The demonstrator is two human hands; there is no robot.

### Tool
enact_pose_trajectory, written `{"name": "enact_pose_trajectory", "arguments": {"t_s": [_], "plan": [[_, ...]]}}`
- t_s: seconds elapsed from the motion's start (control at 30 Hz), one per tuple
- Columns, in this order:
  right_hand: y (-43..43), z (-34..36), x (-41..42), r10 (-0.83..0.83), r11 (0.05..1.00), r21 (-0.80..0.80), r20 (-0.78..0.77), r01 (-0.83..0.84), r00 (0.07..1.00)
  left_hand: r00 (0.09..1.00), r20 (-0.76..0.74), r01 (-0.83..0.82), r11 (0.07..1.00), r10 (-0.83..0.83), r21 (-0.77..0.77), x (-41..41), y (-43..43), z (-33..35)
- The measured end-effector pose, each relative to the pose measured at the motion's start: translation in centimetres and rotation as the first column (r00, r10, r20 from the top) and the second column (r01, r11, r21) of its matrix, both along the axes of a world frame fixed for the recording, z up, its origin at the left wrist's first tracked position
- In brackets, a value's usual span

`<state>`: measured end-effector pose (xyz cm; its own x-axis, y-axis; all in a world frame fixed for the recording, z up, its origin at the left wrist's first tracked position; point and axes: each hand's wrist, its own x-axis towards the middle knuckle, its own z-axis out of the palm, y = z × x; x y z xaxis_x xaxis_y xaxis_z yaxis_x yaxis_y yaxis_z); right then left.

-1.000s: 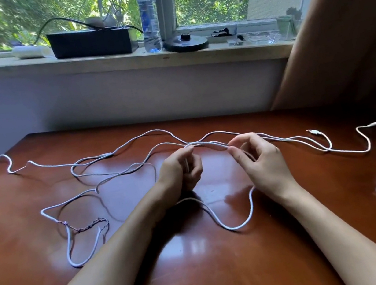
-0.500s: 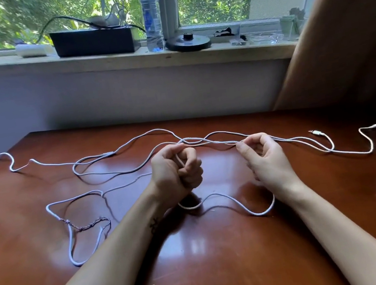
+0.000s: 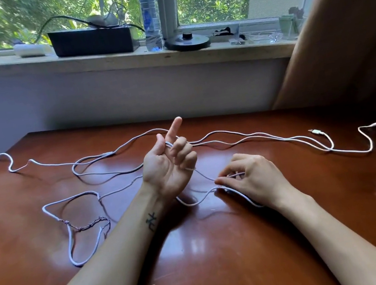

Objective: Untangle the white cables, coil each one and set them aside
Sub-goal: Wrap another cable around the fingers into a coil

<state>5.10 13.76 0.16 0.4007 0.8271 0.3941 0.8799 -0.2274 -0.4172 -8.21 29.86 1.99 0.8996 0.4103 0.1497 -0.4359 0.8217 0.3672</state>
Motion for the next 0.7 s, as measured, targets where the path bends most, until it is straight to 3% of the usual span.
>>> {"name": "enact_pose_trajectory", "arguments": {"t_s": [0.17, 0.33, 0.5, 0.7], "plan": [[0.5, -0.2, -0.8, 0.249, 0.968, 0.049, -0.117, -0.245, 0.961, 0.987, -0.086, -0.135, 0.991, 0.133, -0.016, 0.7, 0.5, -0.3], [0.7, -0.2, -1.6, 0.250, 0.963, 0.163, -0.252, -0.213, 0.935, 0.932, -0.209, -0.249, 0.943, 0.295, 0.221, 1.1, 0.2, -0.2], [0.2, 0.3, -1.3, 0.225, 0.959, 0.256, -0.420, -0.123, 0.879, 0.776, -0.247, -0.342, 0.716, 0.580, 0.609, 1.9, 0.3, -1.0], [0.3, 1.3, -1.5, 0.282, 0.919, 0.393, -0.612, -0.025, 0.739, 0.708, -0.161, -0.280, 0.481, 0.688, 0.831, 1.5, 0.2, -1.9]]}}
